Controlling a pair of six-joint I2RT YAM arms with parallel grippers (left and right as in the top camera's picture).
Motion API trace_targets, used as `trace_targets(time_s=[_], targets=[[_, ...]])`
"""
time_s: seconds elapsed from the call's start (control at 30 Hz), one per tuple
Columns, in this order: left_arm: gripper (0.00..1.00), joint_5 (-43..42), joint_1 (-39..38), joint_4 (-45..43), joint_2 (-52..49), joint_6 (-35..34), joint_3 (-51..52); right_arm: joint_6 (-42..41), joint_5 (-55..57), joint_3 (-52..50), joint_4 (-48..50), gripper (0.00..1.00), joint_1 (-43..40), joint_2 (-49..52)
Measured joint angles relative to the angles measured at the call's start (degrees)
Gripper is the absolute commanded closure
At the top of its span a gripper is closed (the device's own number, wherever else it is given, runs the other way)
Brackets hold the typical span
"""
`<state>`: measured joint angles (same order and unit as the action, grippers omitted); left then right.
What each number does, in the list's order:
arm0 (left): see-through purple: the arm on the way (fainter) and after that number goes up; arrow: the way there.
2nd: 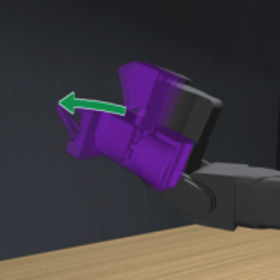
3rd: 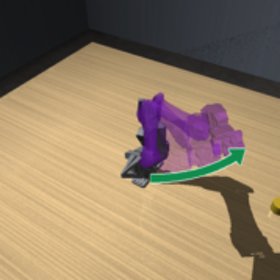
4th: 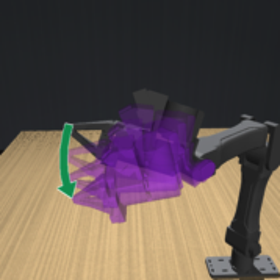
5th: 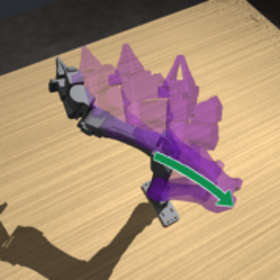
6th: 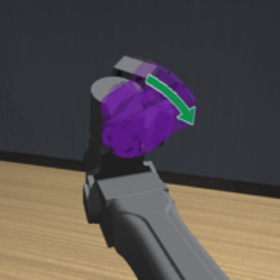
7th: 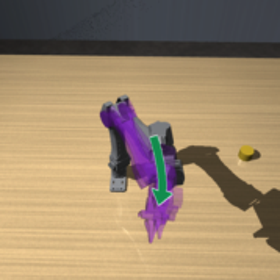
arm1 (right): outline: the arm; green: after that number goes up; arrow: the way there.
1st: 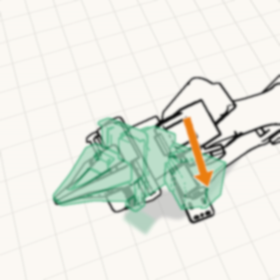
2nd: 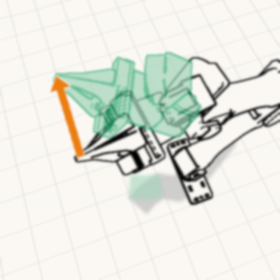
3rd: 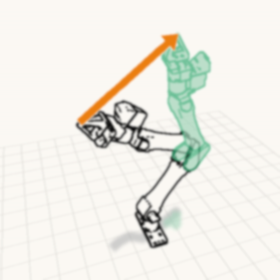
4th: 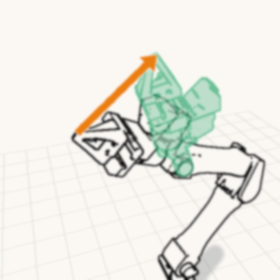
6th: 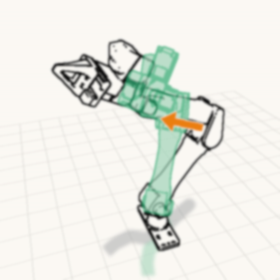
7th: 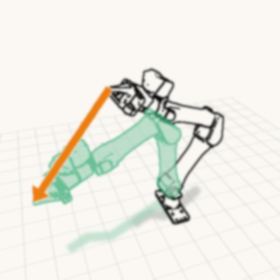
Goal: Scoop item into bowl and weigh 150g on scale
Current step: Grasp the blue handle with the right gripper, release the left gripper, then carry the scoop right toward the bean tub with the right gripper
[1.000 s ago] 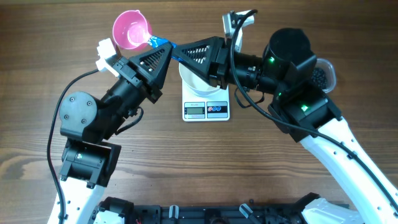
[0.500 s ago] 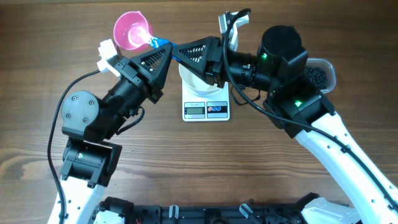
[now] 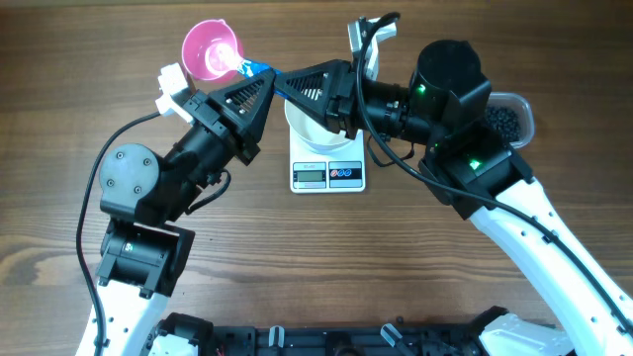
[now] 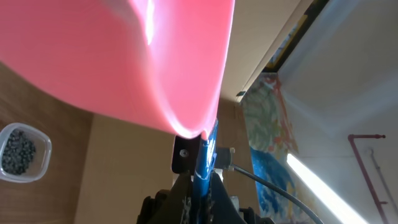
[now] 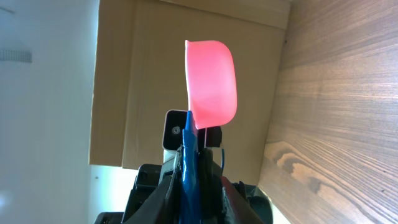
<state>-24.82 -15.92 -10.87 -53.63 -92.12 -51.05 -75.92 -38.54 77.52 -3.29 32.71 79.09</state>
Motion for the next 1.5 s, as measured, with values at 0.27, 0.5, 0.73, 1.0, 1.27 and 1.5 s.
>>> trace_targets(time_s=[0.27,0.5,0.73,1.0,1.27,1.5], targets=[[0.73,0.1,-0.1,0.0,0.0,0.0,0.0,-0.6,0.0,0.0,0.0,0.96,0.0,0.0],[0.15,0.3,-0.1,-0.9,0.0,-0.2,0.0,-0.8,0.0,0.0,-0.5,0.96,0.0,0.1],[0.03,0.3,-0.1,-0.6,0.0,-0.3,0.0,-0.3,1.4,0.0,-0.5,0.96,0.0,0.1],[0.00,0.3,-0.1,8.5,0.0,2.4,0.0,6.9,13.1,0.0,-7.8,0.96,-1.3,0.2],[0.00,0.3,-0.1,17.7,0.0,13.5,0.0,15.8,21.2,0.0,-18.0,0.96,-7.2,0.0],[0.01,0.3,-0.1,26.9,0.0,25.9,0.0,24.8,23.4,0.0,-27.6,0.96,-14.4,-3.5]])
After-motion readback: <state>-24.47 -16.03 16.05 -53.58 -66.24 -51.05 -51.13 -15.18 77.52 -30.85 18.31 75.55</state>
